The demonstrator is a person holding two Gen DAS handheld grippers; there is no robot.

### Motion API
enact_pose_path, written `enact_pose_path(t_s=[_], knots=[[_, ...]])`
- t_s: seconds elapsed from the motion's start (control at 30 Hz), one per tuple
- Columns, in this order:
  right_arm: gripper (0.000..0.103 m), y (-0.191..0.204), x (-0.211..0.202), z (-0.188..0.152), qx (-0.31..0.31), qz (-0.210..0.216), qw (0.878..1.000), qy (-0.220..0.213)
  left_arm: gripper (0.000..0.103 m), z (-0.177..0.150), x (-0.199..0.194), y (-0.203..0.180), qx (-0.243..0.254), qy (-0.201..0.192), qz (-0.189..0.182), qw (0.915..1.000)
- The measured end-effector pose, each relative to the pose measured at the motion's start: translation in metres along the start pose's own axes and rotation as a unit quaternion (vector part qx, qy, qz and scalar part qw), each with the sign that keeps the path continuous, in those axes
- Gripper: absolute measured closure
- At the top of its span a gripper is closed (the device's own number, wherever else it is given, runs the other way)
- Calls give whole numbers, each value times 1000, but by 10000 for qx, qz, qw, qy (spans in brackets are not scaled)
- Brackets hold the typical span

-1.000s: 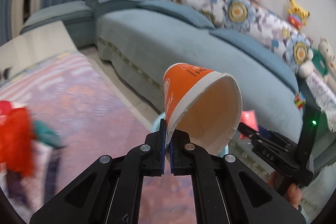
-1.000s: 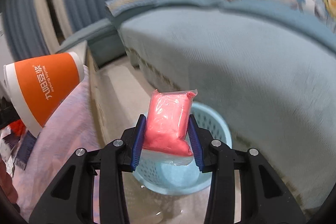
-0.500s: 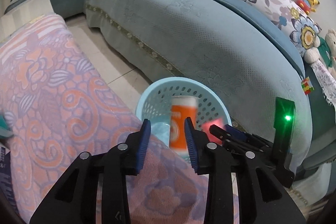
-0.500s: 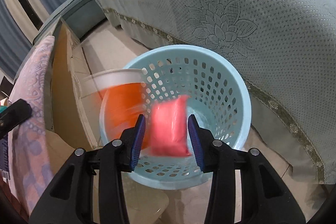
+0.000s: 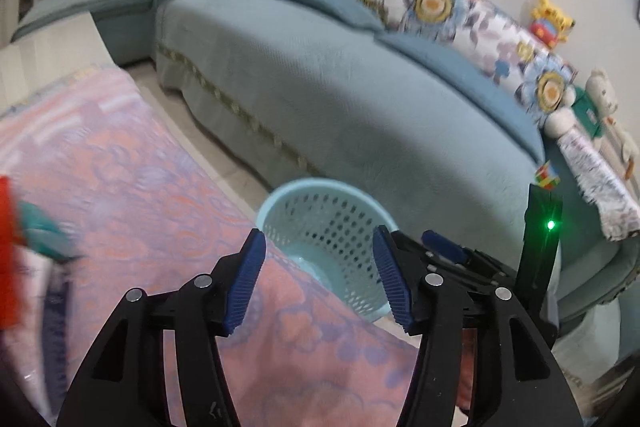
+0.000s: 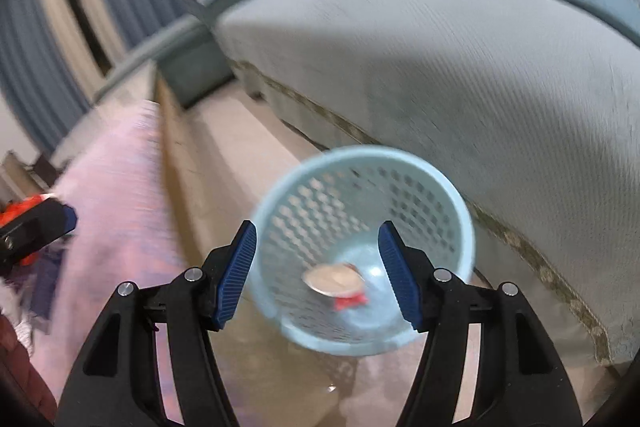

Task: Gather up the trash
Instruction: 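Carry both items over the blue basket and open both tools to drop them, then grasp the white milk carton with the right tool while the left grasps the pink spray can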

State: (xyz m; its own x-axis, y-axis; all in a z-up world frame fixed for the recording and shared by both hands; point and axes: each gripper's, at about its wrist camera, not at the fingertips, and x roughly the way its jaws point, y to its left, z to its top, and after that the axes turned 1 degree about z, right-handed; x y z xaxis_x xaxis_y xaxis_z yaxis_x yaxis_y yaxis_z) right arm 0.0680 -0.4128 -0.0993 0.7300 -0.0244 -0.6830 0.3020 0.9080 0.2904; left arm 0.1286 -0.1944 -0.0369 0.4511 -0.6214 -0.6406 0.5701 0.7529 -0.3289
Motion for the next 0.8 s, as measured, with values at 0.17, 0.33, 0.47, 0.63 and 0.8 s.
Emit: enact_pose_path(t_s=[0.17, 0.33, 0.47, 0.63, 0.8], knots=[[43, 66, -46, 1, -694, 547, 9947, -530, 37, -3, -88, 10, -162, -829, 259, 9961], [43, 137, -76, -12, -1284, 1161, 9817, -788, 27, -18, -160, 38, -513, -1474, 803, 9845], [43, 182, -78, -35, -1639, 1527, 9723, -670, 24, -36, -205, 69, -674, -1867, 1947, 9606], [35, 236, -80, -59, -2087, 1934, 9572, -533, 20, -58, -256, 122, -1165, -2160, 3031, 9208], [28, 291, -74, -72, -2627, 2091, 9413, -363, 20, -80, -282, 188, -1976, -2033, 3601, 8888]])
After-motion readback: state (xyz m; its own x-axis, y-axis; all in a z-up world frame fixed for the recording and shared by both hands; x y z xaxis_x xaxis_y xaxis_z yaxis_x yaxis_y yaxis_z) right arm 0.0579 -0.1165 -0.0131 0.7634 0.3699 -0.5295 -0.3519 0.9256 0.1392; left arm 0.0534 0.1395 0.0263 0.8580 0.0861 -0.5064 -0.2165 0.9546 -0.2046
